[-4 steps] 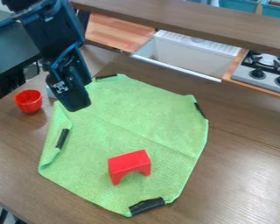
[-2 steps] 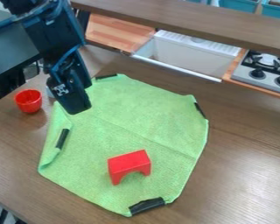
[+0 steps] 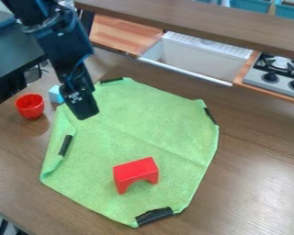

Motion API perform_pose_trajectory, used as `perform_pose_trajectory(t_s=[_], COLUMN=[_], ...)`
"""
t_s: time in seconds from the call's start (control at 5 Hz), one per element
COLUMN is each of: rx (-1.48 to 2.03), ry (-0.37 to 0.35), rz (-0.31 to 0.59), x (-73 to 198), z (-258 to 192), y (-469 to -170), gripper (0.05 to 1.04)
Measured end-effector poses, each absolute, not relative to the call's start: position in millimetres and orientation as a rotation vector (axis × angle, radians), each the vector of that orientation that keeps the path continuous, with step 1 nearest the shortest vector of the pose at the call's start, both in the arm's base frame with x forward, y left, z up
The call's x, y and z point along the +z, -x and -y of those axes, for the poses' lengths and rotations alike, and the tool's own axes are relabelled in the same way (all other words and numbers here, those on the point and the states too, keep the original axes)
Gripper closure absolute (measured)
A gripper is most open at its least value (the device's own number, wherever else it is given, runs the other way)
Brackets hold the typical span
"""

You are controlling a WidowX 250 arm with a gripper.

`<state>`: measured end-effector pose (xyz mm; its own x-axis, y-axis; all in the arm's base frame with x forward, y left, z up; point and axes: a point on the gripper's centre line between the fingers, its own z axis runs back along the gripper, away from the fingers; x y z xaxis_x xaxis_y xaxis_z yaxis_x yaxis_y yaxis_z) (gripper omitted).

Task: Fold the cloth from top left to bottom right

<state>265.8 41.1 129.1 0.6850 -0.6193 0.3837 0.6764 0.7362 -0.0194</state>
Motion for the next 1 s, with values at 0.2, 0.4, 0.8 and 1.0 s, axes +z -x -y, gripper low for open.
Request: perform_pose_trajectory(t_s=[0.2,0.4,0.8,1.0], rx=[-0.673,-0.643,-0.581,-0.559], ry=[0.151,0.131,0.023,-0.008], rz=[0.384,0.404,0.433,0.427], x=[133.1,130.3,121.4,115.4], z=[-55.1,-65.4,-85.2,-94.6], y=[-286.5,-293.3,-327.2,-347.9], gripper=[0.084,0.084,0.084,0.084])
